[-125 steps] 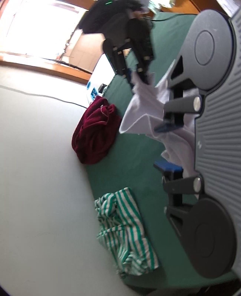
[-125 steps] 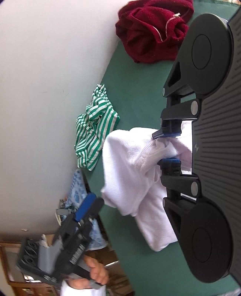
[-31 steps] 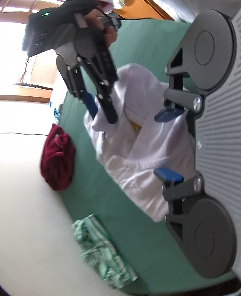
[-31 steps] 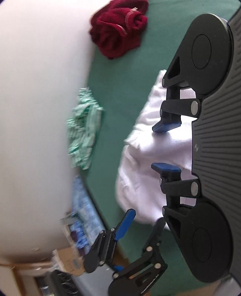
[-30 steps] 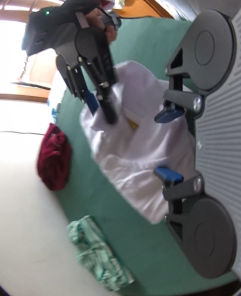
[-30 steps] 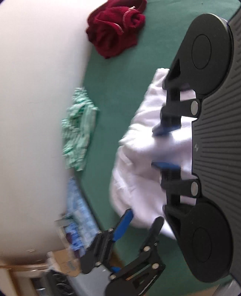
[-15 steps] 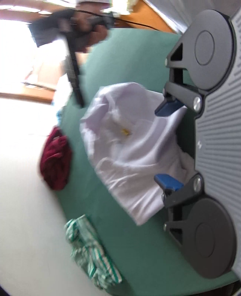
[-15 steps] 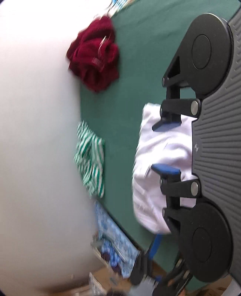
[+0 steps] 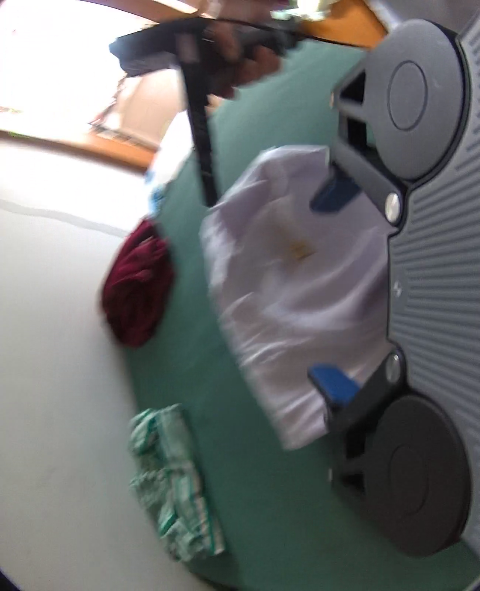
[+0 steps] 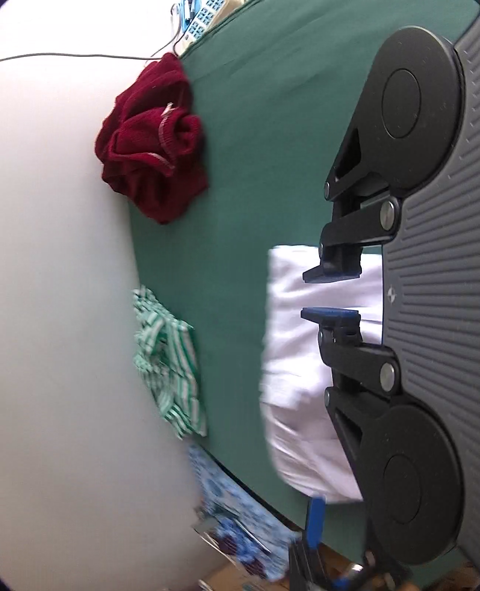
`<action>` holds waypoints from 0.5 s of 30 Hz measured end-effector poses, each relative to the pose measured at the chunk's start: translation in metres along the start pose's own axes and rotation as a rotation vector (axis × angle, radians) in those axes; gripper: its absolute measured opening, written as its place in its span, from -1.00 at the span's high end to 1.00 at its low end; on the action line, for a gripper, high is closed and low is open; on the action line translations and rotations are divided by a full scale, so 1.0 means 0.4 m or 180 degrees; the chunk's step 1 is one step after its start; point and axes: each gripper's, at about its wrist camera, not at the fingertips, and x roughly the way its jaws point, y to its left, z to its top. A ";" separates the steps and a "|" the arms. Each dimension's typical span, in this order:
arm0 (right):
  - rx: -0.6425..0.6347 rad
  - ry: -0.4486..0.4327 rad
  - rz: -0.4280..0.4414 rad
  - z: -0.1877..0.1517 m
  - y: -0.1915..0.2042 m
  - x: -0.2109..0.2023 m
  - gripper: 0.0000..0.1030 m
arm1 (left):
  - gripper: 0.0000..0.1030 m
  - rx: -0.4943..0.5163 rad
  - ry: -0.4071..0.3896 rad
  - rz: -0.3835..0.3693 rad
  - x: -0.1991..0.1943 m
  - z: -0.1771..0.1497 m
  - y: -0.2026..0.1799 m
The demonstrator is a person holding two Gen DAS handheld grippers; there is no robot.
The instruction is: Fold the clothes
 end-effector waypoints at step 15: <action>0.0401 -0.0149 0.0235 -0.021 -0.014 -0.048 0.60 | -0.97 -0.0568 0.0094 0.0405 0.035 -0.040 0.012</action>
